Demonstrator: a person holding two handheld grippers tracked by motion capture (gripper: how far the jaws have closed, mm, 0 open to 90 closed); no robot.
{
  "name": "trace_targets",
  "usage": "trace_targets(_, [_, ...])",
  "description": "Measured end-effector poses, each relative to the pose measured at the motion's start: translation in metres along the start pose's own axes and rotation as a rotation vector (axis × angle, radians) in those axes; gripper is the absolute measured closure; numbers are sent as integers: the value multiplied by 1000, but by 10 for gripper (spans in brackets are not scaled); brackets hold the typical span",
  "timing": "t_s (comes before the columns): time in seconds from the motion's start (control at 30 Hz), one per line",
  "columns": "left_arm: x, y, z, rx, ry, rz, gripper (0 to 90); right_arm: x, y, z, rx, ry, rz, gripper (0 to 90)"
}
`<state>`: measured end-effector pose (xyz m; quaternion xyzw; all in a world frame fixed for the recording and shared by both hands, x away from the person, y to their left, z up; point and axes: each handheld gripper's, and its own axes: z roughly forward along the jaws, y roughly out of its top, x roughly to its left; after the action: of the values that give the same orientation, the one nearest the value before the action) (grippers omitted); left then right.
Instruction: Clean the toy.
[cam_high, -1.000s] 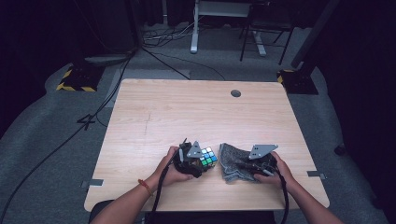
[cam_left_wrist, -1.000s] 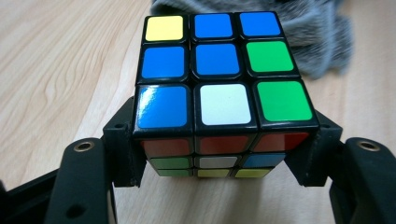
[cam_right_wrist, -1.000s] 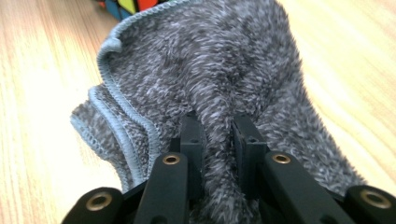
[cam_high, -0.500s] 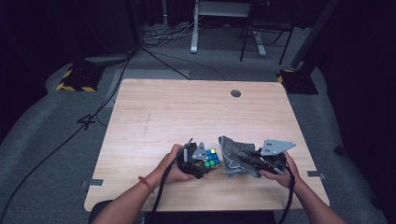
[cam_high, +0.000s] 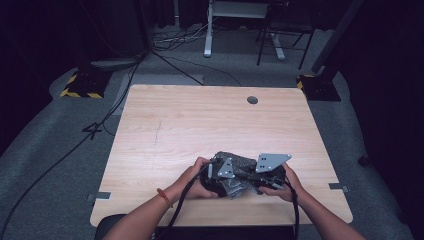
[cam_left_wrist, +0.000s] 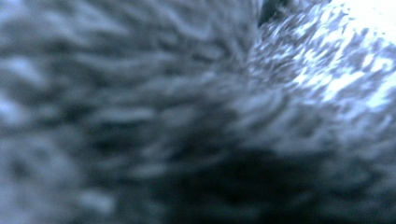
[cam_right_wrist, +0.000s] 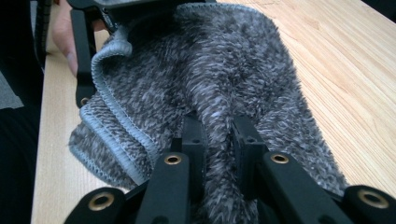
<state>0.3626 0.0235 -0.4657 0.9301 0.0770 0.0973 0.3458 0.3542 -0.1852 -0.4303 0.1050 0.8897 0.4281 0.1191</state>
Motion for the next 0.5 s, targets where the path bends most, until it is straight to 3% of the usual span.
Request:
trace_targets(0.1, [0,-2,-3,5,6,4,339,0,-2,2,10,-15,-7,789])
trace_targets(0.23, [1,-5,-6,0,5,-5,339,-4,-11,0,13,-29,17,790])
trace_targets(0.4, [4,-8,-15,-39,10,-24,339,-11,-25,-5,14,-48,64,791])
trace_targets(0.5, [1,-5,-14,-28,22,-12,339,-6,-27,-7,0,-71,37,792])
